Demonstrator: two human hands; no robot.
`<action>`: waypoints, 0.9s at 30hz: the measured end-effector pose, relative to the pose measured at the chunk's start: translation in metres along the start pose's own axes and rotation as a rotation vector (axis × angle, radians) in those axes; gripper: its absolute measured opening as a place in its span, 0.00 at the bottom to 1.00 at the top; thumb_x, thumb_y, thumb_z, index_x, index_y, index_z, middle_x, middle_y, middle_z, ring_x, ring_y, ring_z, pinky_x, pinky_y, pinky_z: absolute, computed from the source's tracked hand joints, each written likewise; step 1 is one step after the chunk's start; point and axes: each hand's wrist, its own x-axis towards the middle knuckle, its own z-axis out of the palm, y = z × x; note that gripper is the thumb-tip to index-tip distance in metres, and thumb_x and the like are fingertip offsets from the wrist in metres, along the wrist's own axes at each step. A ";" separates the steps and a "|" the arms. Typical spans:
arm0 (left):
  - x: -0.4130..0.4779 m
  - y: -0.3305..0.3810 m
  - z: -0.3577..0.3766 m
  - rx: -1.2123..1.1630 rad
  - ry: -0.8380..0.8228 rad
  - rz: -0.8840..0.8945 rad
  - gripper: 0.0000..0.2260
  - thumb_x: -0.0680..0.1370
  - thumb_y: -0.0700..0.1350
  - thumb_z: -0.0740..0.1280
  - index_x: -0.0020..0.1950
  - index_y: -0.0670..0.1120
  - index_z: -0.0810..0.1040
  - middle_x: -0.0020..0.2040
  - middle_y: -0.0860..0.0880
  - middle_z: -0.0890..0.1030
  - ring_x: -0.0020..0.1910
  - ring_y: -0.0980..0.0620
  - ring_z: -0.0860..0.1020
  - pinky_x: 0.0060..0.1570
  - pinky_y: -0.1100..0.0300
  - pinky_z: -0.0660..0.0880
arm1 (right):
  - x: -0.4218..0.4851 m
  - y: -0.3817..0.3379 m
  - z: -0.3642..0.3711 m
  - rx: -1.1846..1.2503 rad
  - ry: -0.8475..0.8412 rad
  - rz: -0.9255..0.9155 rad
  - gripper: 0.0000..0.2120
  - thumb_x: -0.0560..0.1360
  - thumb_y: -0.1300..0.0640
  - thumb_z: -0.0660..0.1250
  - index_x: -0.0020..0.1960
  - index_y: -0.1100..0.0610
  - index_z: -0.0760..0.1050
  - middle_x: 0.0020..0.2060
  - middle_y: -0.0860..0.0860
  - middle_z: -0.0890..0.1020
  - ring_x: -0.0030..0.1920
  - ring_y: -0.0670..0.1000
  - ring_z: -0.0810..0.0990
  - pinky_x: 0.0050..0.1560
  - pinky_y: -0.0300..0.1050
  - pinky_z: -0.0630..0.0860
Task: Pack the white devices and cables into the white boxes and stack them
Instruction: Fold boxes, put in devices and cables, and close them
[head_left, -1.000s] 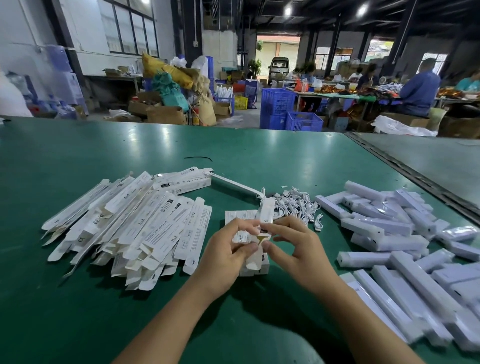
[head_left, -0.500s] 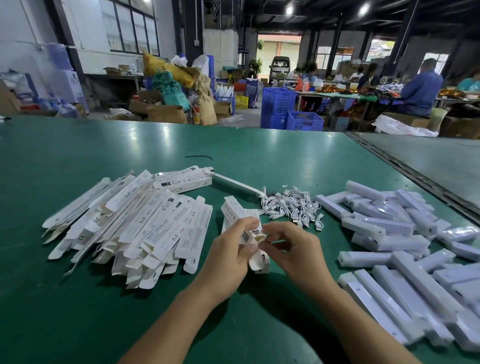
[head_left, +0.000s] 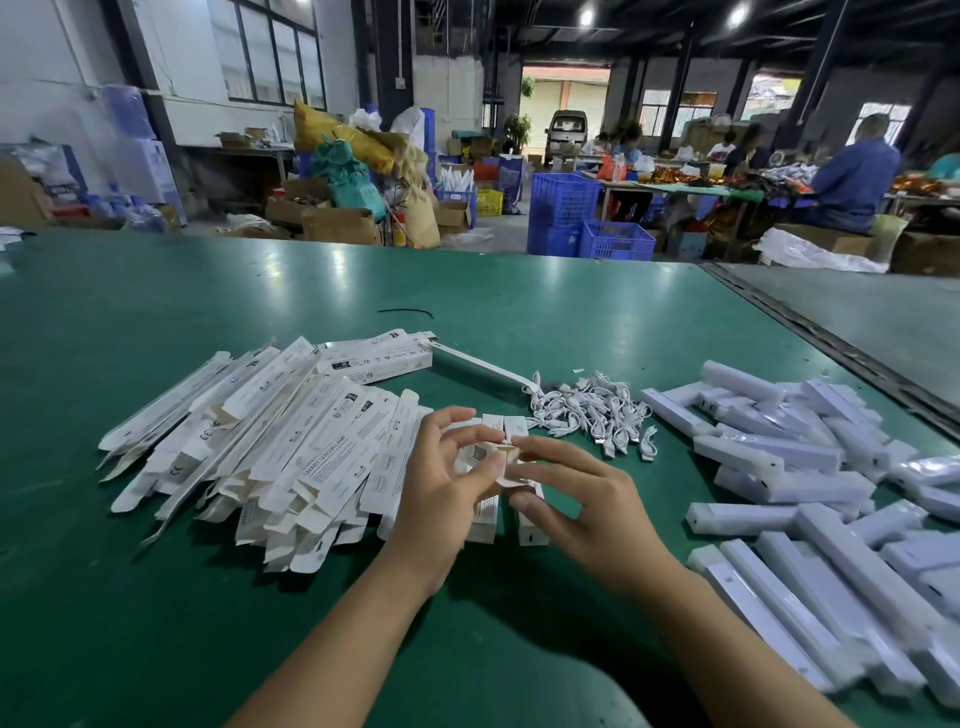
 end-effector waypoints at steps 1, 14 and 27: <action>0.000 0.000 0.000 -0.040 -0.005 -0.015 0.14 0.80 0.31 0.64 0.60 0.48 0.72 0.51 0.49 0.83 0.48 0.49 0.82 0.45 0.56 0.80 | 0.000 0.000 0.002 0.003 0.034 0.007 0.10 0.74 0.56 0.71 0.54 0.58 0.84 0.58 0.48 0.82 0.56 0.40 0.80 0.59 0.34 0.74; -0.006 0.005 0.007 -0.015 -0.116 -0.027 0.16 0.80 0.27 0.59 0.60 0.47 0.69 0.53 0.42 0.79 0.43 0.45 0.84 0.40 0.60 0.80 | -0.002 -0.002 0.009 0.207 0.194 0.245 0.16 0.71 0.66 0.75 0.48 0.46 0.77 0.39 0.43 0.83 0.41 0.45 0.83 0.45 0.38 0.80; -0.009 0.003 0.006 -0.032 -0.144 0.045 0.20 0.78 0.29 0.63 0.63 0.49 0.67 0.51 0.45 0.81 0.42 0.35 0.84 0.43 0.54 0.81 | -0.001 0.001 0.005 0.158 0.173 0.163 0.05 0.71 0.67 0.74 0.45 0.60 0.84 0.44 0.48 0.85 0.44 0.43 0.83 0.46 0.32 0.77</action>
